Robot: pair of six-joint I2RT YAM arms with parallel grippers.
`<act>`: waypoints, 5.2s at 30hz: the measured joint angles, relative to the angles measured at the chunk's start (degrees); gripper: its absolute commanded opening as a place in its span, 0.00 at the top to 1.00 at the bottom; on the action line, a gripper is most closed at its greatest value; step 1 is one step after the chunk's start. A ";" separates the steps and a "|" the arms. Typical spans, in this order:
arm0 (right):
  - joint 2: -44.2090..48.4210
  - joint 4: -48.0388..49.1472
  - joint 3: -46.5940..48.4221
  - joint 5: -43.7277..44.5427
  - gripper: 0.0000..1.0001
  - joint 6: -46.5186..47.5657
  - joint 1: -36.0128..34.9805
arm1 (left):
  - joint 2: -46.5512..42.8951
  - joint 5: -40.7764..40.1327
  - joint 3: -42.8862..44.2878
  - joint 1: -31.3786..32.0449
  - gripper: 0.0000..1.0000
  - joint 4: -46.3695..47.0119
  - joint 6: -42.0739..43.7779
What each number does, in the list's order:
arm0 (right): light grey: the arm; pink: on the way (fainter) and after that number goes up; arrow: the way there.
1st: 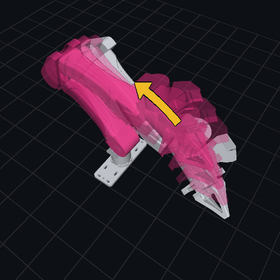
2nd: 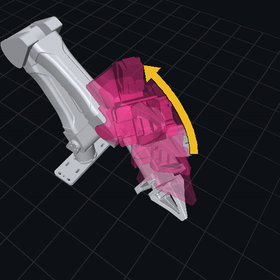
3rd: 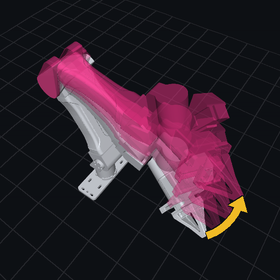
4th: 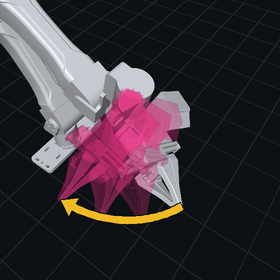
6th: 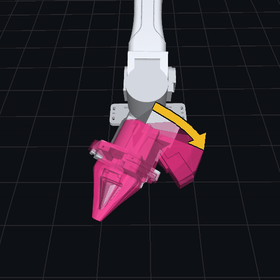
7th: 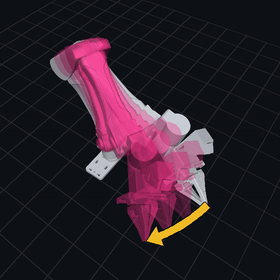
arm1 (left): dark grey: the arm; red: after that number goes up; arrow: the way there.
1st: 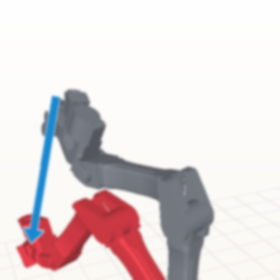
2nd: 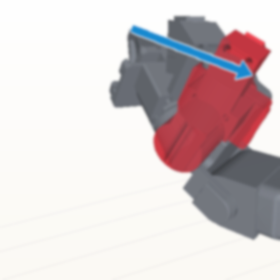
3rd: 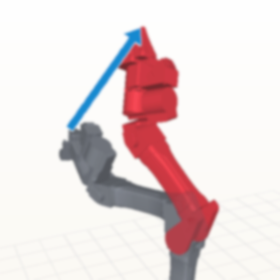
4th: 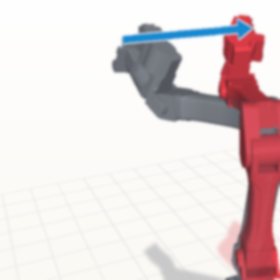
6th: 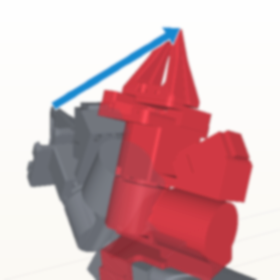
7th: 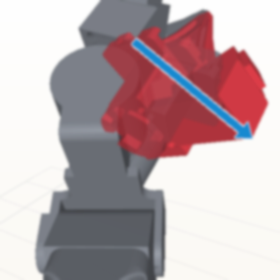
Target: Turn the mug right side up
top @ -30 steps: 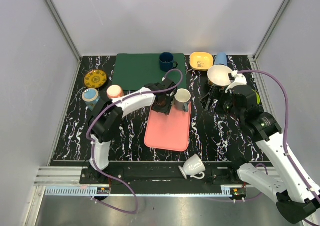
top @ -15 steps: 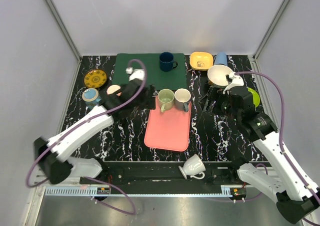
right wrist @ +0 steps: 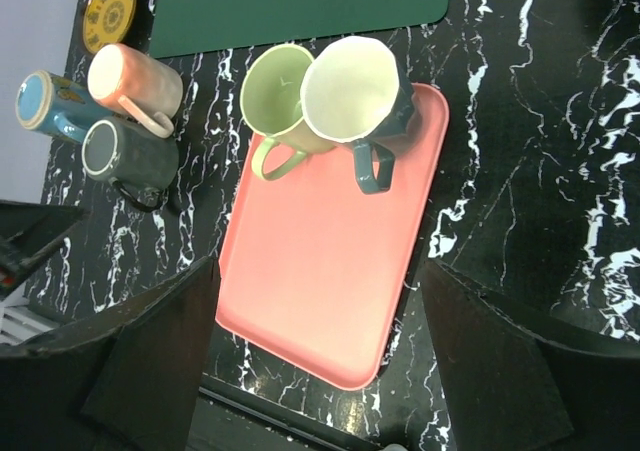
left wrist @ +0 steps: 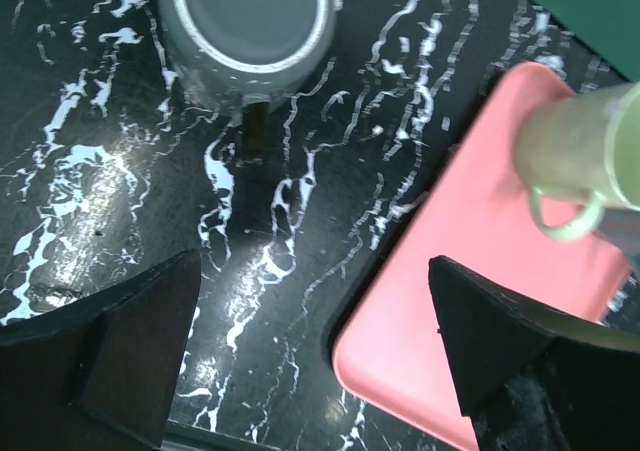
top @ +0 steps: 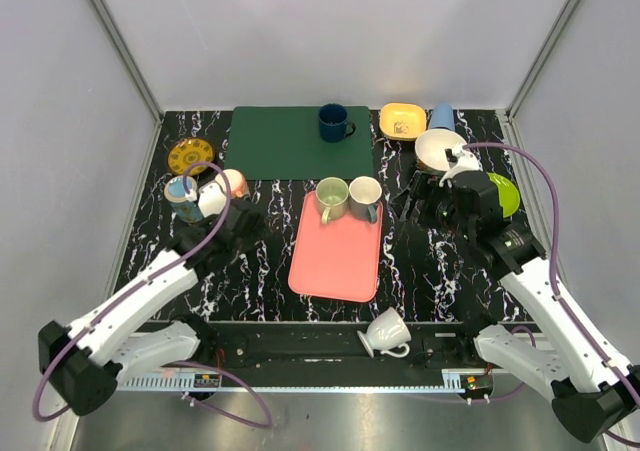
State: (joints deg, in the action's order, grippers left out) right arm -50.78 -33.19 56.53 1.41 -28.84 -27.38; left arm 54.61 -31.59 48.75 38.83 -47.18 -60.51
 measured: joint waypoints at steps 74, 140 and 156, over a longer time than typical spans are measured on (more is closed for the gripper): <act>4.02 23.54 -8.98 -29.27 0.16 -13.05 0.00 | -7.50 17.07 8.94 4.24 1.00 9.90 14.08; -20.00 74.01 -5.44 -51.41 1.00 -39.43 -5.60 | -5.95 42.93 -10.01 5.03 0.64 77.24 2.32; -9.81 25.88 0.98 -39.91 1.00 -12.72 -6.05 | -20.41 39.06 -10.60 7.13 0.02 52.81 13.18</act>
State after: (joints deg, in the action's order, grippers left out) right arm -60.60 -7.31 57.52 -38.50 -41.56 -33.43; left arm 34.20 7.46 38.15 45.95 5.63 -47.33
